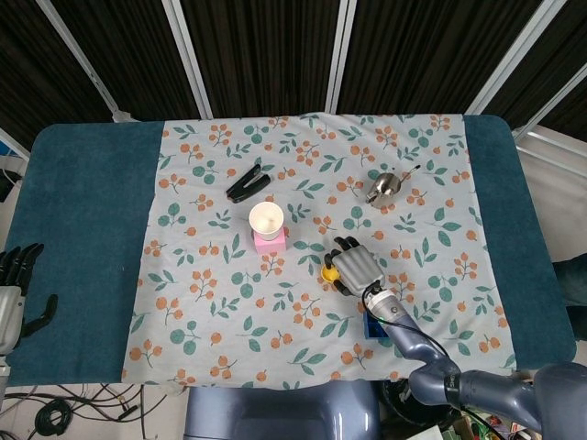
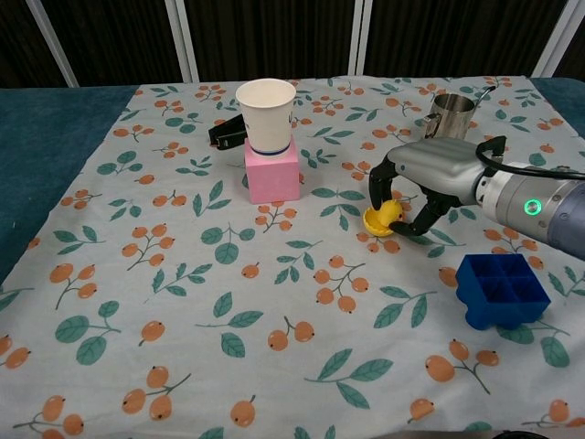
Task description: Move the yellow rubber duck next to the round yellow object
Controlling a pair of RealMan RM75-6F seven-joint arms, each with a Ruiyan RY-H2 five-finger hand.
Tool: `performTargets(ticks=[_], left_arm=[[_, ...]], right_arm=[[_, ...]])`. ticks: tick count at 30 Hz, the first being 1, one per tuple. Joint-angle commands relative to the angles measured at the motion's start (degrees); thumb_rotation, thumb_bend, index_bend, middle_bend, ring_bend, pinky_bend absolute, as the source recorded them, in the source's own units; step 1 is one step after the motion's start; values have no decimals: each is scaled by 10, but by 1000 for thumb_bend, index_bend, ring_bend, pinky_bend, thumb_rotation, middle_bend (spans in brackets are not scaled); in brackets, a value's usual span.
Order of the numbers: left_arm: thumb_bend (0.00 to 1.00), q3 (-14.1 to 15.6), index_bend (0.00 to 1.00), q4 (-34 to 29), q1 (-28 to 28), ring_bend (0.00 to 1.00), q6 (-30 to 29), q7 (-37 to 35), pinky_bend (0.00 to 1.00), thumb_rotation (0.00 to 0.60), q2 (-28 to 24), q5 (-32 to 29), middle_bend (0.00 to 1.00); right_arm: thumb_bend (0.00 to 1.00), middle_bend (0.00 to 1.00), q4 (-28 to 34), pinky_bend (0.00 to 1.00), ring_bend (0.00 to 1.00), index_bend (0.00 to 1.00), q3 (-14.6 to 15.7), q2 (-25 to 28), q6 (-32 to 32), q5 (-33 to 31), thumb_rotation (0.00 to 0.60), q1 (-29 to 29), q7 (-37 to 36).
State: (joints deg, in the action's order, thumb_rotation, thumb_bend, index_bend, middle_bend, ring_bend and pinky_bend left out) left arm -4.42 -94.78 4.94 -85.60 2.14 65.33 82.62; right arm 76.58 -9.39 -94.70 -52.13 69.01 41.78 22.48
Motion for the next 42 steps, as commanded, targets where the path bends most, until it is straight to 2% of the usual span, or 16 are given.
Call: performTargets(ticks=[1,6,11,16,25,32,37,42], left_arm=[[428,0,0,0,0,0,0,0,0,600,0,0,66],[429,0,0,0,0,0,-1,0,0,600,0,1,66],[429,0,0,0,0,0,0,-1,0,600,0,0,66],[429,0,0,0,1,0,0,-1,0,600,1,1,66],[428,0,0,1,0,0,0,-1,0,600,0,0,66],[429,0,0,0,0,0,-2,-1,0,600,0,1,66],[429,2,0,-1,-1,0,-3,1,0,600,0,3,66],[428,4,0,0,-3,0,-9,5,0,600,3,9,66]], right_arm=[[302,391,0,156,129,459,0,-1,0,-2,600,1,0],[267,364,0,156,127,393,0,-2,0,-4,600,2,0],[192,277,5,156,111,239,-1,-1,3,-9,600,6,4],[161,213,14,156,101,216,-2,2,4,-16,600,7,6],[158,178,45,156,95,213,-5,31,-14,-19,600,1,14],[158,132,147,156,87,209,-8,139,-57,-46,600,-39,30],[159,121,215,156,69,207,-4,219,-109,-40,600,-84,12],[159,87,255,156,49,182,28,288,-186,6,600,-155,-25]])
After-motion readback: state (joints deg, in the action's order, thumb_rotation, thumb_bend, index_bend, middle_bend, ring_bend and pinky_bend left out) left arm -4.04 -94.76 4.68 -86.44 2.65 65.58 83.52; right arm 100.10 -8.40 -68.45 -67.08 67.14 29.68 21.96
